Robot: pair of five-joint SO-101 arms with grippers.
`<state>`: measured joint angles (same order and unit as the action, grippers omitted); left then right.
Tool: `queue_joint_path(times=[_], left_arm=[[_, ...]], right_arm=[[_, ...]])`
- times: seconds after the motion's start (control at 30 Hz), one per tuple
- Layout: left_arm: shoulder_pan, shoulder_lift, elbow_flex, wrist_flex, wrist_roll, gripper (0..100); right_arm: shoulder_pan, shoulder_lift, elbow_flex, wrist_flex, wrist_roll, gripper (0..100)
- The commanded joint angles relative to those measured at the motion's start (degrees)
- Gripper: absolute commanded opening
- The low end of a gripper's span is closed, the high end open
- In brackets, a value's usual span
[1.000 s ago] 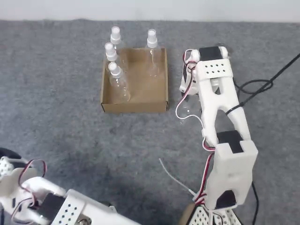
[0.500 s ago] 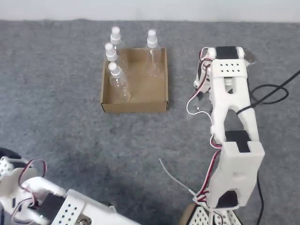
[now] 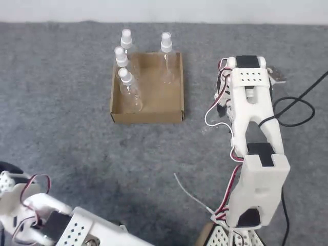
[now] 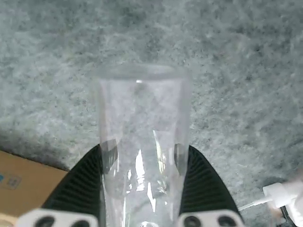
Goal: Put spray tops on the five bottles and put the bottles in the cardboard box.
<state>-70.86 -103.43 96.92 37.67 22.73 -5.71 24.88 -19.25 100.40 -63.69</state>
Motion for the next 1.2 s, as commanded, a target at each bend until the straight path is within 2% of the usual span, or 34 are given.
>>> queue_joint_path(times=[0.0,0.1,0.37,0.67,0.93,1.17], left_arm=[[0.2,0.4,-0.3,-1.2,-0.4,21],[0.2,0.4,-0.3,-1.2,-0.4,21],[0.2,0.4,-0.3,-1.2,-0.4,21],[0.2,0.4,-0.3,-1.2,-0.4,21],[0.3,0.4,-0.3,-1.3,-0.4,21],[0.3,0.4,-0.3,-1.3,-0.4,21]], right_arm=[[0.7,-1.1,0.3,1.5,-0.8,1.1],[0.7,-1.0,1.3,1.5,-2.2,2.0],[-0.2,5.8,1.2,1.5,-3.2,19.6],[-0.5,6.5,-1.2,1.6,-4.4,29.9],[-2.4,4.8,-3.3,2.2,-4.1,31.1],[-1.2,-2.6,-2.4,2.2,5.7,31.0]])
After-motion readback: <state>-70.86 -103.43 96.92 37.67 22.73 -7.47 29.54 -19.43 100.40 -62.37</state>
